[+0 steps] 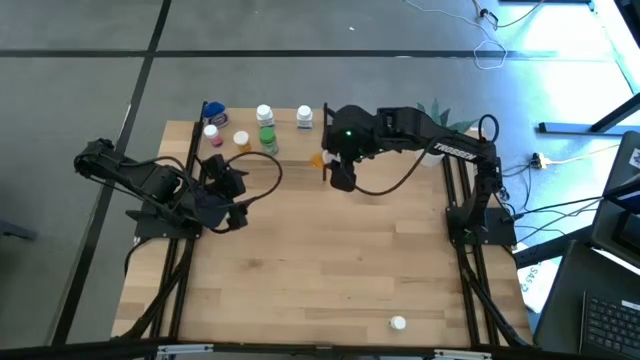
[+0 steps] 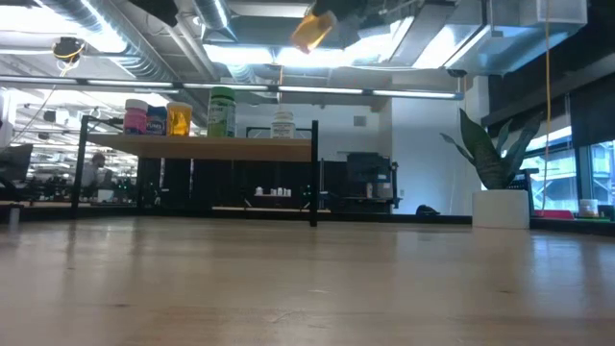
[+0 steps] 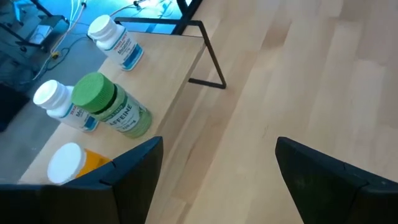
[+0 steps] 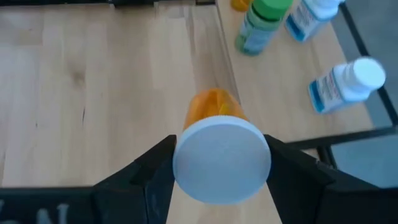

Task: Pick and place medicine bottles onto shelf by color
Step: Put the orange pill bottle on the shelf

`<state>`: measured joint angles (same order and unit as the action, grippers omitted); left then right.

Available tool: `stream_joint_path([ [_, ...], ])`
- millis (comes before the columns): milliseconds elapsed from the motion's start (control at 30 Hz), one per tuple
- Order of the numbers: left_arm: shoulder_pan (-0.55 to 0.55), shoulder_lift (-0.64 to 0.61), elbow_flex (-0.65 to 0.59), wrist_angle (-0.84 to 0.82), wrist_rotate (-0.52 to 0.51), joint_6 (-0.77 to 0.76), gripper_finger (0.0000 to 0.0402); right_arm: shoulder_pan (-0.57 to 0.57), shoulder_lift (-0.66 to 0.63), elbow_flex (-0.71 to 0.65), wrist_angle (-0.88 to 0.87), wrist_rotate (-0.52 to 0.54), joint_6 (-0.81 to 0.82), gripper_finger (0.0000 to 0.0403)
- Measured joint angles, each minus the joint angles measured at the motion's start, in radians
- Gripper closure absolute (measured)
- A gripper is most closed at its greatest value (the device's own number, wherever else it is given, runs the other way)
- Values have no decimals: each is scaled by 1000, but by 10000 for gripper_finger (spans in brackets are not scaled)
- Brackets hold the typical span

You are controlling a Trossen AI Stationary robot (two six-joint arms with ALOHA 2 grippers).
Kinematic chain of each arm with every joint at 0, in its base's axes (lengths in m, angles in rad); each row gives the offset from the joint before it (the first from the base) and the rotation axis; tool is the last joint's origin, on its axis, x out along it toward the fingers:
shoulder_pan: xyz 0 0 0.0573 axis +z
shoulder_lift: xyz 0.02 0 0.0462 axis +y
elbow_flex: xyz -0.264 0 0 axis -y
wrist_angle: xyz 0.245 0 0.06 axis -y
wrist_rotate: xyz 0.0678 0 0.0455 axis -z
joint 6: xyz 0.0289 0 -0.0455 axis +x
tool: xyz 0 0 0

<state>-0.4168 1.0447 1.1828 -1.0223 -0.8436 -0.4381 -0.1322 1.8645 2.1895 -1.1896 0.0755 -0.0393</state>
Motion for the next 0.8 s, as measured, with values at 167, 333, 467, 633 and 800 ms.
stream_joint_path([
  [167, 0, 0, 0, 39, 0, 2, 95, 1, 0, 0, 23, 1, -54, 189],
  [333, 0, 0, 0, 57, -9, 3, 96, 11, 0, 0, 23, 1, -105, 189],
  [467, 0, 0, 0, 59, -9, 3, 96, 23, 0, 0, 47, 0, -143, 189],
  [633, 5, 0, 0, 60, -8, 4, 96, 26, 5, -1, 76, -39, -181, 189],
  [800, 45, 0, 0, 112, -6, 30, 96, 15, 39, -1, 137, -60, -232, 189],
])
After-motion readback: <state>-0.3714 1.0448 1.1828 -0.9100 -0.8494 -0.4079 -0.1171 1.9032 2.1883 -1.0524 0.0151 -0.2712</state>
